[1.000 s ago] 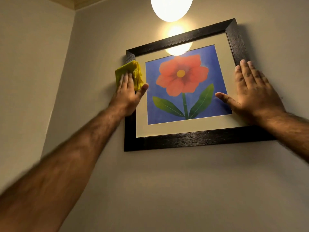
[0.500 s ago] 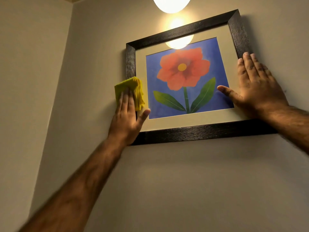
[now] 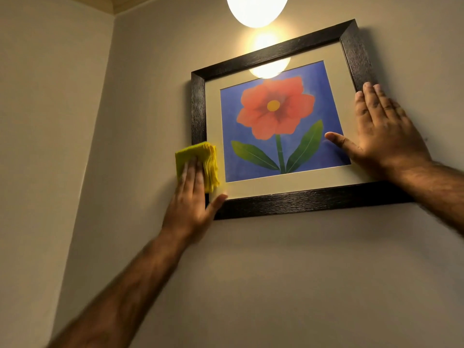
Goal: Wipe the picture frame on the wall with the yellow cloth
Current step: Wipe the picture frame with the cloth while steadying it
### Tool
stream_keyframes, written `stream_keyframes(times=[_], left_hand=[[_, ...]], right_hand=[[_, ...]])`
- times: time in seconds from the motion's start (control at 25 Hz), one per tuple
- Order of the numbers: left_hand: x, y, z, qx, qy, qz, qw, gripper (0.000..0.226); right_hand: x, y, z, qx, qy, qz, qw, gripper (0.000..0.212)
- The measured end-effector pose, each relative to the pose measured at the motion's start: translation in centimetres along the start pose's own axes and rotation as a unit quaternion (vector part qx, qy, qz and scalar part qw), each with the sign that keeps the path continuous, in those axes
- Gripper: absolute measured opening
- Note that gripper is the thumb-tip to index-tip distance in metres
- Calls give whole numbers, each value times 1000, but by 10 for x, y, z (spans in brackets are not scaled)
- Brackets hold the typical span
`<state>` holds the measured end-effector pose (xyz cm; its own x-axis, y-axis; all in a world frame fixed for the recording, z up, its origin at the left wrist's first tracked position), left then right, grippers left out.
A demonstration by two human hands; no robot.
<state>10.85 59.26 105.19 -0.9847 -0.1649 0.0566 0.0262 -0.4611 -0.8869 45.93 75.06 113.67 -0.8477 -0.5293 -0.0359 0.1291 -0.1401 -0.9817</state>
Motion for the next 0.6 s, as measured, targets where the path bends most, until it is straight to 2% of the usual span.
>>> stream_keyframes(times=[0.08, 0.28, 0.44, 0.6], left_hand=[[-1, -51, 27, -4, 1, 13, 1000, 113], [1, -137, 67, 1, -11, 41, 999, 101], [-2, -127, 59, -10, -8, 47, 999, 98], [-8, -60, 30, -8, 8, 25, 1000, 109]], right_hand=[[0, 0, 0, -1, 1, 2, 1000, 109], [0, 0, -1, -6, 4, -1, 1000, 110], [0, 0, 0, -2, 5, 1, 1000, 109], [0, 1, 1, -6, 2, 1, 1000, 109]])
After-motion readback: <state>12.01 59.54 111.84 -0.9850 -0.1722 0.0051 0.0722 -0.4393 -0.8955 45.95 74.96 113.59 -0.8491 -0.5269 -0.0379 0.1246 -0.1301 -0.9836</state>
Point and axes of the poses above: each hand's wrist, its own y-axis away from the middle knuckle, its own z-axis out of the back of the hand, x = y × z, the point moved 4 cm from there along -y, towards the middle knuckle, and after that the axes turned 14 degrees about x, right-handed, at the moved point
